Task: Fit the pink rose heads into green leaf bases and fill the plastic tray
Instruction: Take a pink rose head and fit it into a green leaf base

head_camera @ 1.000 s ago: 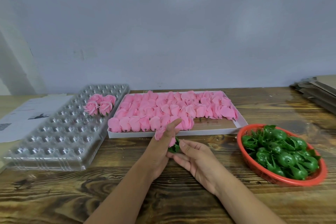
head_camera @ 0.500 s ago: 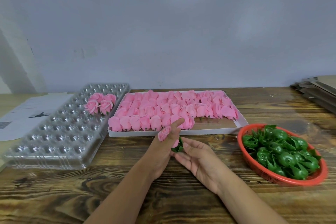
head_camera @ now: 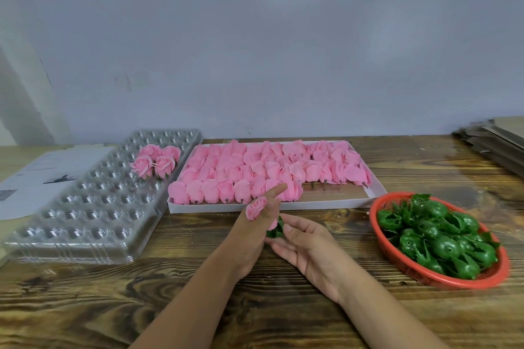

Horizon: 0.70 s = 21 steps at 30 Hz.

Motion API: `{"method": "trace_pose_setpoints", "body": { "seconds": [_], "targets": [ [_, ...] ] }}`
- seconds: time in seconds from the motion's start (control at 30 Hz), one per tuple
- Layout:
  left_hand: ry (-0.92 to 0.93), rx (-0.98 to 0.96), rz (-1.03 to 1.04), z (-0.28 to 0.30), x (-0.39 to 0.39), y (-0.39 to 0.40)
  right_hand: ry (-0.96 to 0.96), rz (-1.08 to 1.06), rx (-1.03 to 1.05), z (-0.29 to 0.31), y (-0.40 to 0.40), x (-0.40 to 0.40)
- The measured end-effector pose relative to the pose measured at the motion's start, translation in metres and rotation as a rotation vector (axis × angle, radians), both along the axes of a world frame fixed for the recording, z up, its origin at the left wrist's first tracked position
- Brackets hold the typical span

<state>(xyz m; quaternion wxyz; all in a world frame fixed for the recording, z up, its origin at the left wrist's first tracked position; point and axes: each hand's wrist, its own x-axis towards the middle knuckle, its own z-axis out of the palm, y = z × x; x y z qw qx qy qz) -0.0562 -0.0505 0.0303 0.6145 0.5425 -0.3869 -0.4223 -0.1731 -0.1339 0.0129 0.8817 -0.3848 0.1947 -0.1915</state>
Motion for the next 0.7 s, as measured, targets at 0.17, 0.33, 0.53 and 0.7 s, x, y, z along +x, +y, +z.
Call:
{"method": "trace_pose_setpoints", "body": {
  "seconds": [0.17, 0.33, 0.53, 0.7],
  "targets": [
    [-0.008, -0.031, 0.019, -0.0035, 0.0035, -0.0005, -0.019, 0.005, 0.007, 0.0006, 0.0006, -0.0017],
    [-0.025, -0.04, 0.021, -0.0054, 0.0046, -0.0018, -0.047, 0.025, -0.02, 0.0015, 0.001, -0.0029],
    [-0.047, -0.042, 0.007, -0.0048, 0.0043, -0.003, -0.015, -0.016, -0.247, -0.0001, 0.0058, -0.0018],
    [-0.059, -0.045, 0.016, -0.004, 0.0028, -0.0024, 0.056, -0.068, -0.422, -0.0022, 0.01, 0.0008]
  ]
}}
